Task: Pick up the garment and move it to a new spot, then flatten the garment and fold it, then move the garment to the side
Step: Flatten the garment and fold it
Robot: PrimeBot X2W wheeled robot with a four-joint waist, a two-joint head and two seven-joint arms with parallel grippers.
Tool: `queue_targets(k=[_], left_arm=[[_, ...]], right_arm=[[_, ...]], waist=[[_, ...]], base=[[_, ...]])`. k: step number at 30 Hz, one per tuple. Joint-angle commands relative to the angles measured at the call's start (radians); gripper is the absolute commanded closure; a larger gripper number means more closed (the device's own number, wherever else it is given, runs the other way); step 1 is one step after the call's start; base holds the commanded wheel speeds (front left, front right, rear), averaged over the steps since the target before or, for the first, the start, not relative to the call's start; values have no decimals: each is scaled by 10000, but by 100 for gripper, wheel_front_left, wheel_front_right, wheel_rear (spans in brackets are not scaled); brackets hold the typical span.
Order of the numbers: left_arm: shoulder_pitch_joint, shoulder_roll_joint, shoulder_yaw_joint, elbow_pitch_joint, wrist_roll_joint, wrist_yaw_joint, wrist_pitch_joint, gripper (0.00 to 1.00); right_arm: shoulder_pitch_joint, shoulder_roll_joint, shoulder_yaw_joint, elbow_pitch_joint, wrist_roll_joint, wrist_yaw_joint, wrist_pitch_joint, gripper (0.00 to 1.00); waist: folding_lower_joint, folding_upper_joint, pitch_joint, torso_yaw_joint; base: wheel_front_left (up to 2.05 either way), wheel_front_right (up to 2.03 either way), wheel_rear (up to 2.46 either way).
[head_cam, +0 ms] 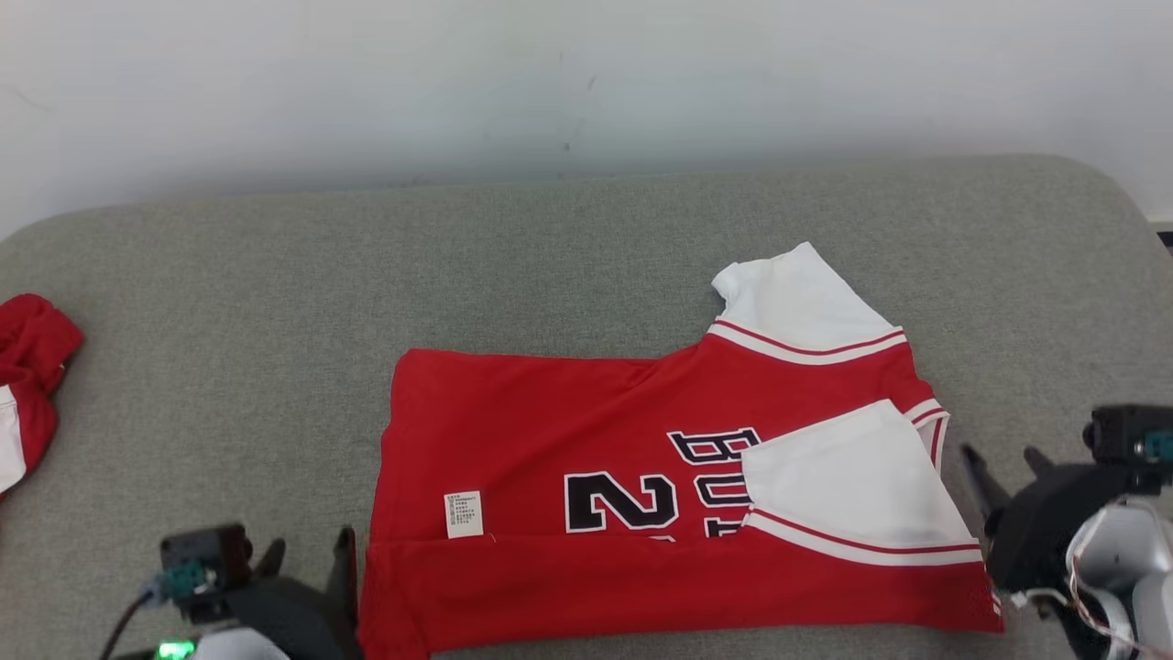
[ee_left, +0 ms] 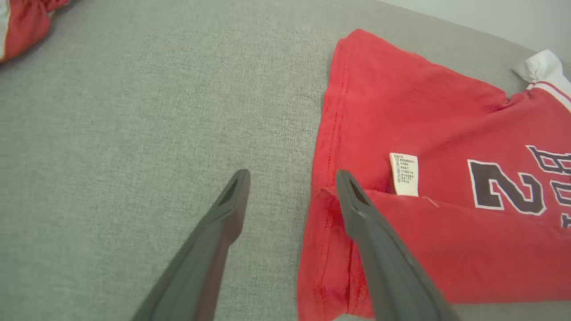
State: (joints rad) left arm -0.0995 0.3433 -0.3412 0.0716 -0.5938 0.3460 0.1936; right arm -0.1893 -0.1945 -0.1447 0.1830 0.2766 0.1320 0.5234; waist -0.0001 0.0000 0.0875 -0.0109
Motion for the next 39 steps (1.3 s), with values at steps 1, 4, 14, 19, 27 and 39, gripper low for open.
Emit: queue_targets(k=[1, 4, 14, 19, 27, 39], left_arm=[[-515, 37, 52, 41, 47, -53, 118, 0], [-1163, 44, 59, 311, -46, -142, 416, 0], [-4664, -287, -132, 2446, -311, -978, 1485, 0], [-5818, -544, -461, 3205, -174, -1336, 1608, 0], [-6694, -672, -954, 4197, 267, -1435, 1610, 0], [-6789, -1022, -1368, 4570, 566, -1187, 1378, 100]], right_arm=[[-477, -166, 169, -85, -102, -25, 215, 0], [-1166, -274, 396, 8, 70, -25, 607, 0], [-4834, -432, 1829, 2014, 598, -25, 1431, 0], [-6134, -415, 2373, 2978, 545, -25, 1081, 0], [-7178, -556, 2938, 4036, 806, -25, 320, 0], [-7972, -1038, 3567, 4826, 1045, -25, -184, 0]], waist=[[1, 0, 199, -32], [1, 0, 408, -78], [1, 0, 1864, -284], [1, 0, 2696, -277], [1, 0, 3297, -179], [1, 0, 3615, 140]], base=[[0, 0, 0], [0, 0, 0], [0, 0, 0], [0, 0, 0], [0, 0, 0], [0, 0, 0]])
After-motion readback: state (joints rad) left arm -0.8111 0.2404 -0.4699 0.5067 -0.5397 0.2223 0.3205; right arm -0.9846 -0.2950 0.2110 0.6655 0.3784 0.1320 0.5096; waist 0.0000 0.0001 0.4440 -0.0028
